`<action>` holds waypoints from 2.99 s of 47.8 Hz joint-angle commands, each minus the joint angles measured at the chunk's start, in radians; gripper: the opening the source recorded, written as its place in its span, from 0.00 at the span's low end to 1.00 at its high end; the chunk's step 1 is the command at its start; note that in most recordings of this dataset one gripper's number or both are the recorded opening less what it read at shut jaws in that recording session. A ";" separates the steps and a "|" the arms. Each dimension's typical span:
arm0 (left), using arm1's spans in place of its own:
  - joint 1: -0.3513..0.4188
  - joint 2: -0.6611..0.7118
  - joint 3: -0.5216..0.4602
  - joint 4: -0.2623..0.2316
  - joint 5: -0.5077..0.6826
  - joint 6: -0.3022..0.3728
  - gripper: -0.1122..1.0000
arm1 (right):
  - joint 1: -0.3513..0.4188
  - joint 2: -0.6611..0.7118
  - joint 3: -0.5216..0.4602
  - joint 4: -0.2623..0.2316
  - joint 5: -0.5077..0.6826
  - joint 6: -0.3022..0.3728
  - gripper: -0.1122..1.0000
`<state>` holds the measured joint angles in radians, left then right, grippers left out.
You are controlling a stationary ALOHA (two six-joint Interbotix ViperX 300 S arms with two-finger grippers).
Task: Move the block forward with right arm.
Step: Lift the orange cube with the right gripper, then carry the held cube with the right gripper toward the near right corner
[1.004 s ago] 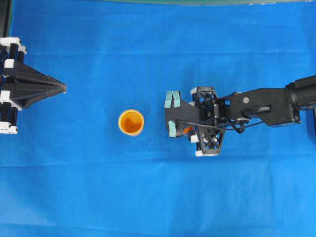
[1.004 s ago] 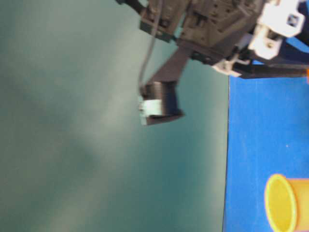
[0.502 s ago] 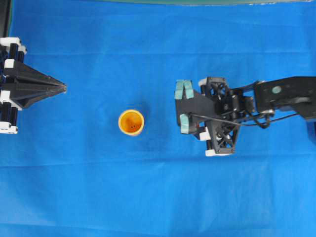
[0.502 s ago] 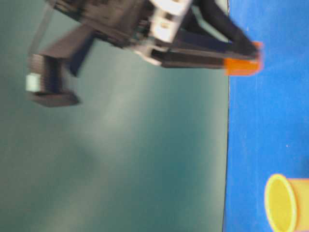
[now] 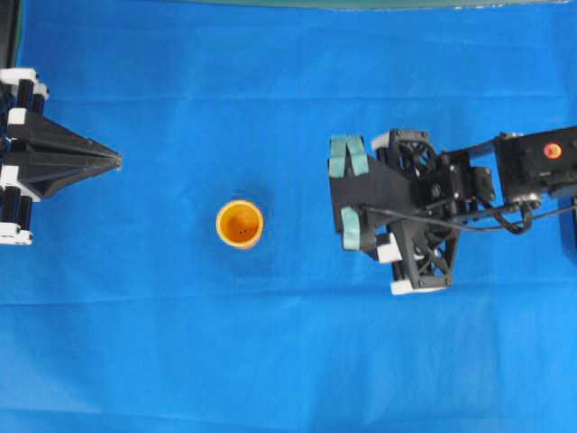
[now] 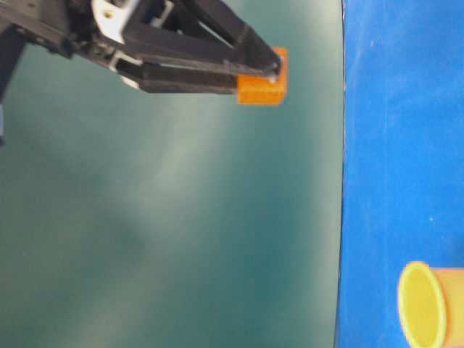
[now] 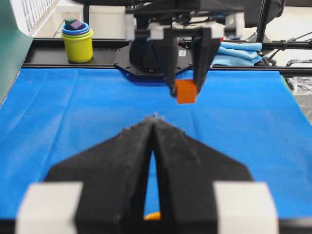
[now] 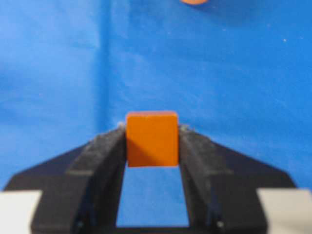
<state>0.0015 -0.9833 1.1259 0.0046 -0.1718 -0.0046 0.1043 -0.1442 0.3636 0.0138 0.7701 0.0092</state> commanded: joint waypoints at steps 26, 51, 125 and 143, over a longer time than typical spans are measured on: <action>-0.002 0.009 -0.032 0.003 -0.006 -0.002 0.11 | 0.149 -0.025 -0.097 0.003 0.025 0.130 0.46; -0.002 0.011 -0.032 0.003 -0.006 -0.002 0.11 | 0.278 -0.025 -0.133 0.003 0.025 0.252 0.46; -0.002 0.014 -0.031 0.003 0.015 -0.002 0.11 | 0.456 0.058 -0.321 0.002 0.018 0.337 0.46; -0.002 0.014 -0.029 0.003 0.015 -0.002 0.11 | 0.456 0.058 -0.321 0.002 0.025 0.337 0.46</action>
<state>0.0015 -0.9787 1.1259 0.0046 -0.1503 -0.0061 0.5538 -0.0721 0.0690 0.0153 0.7961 0.3436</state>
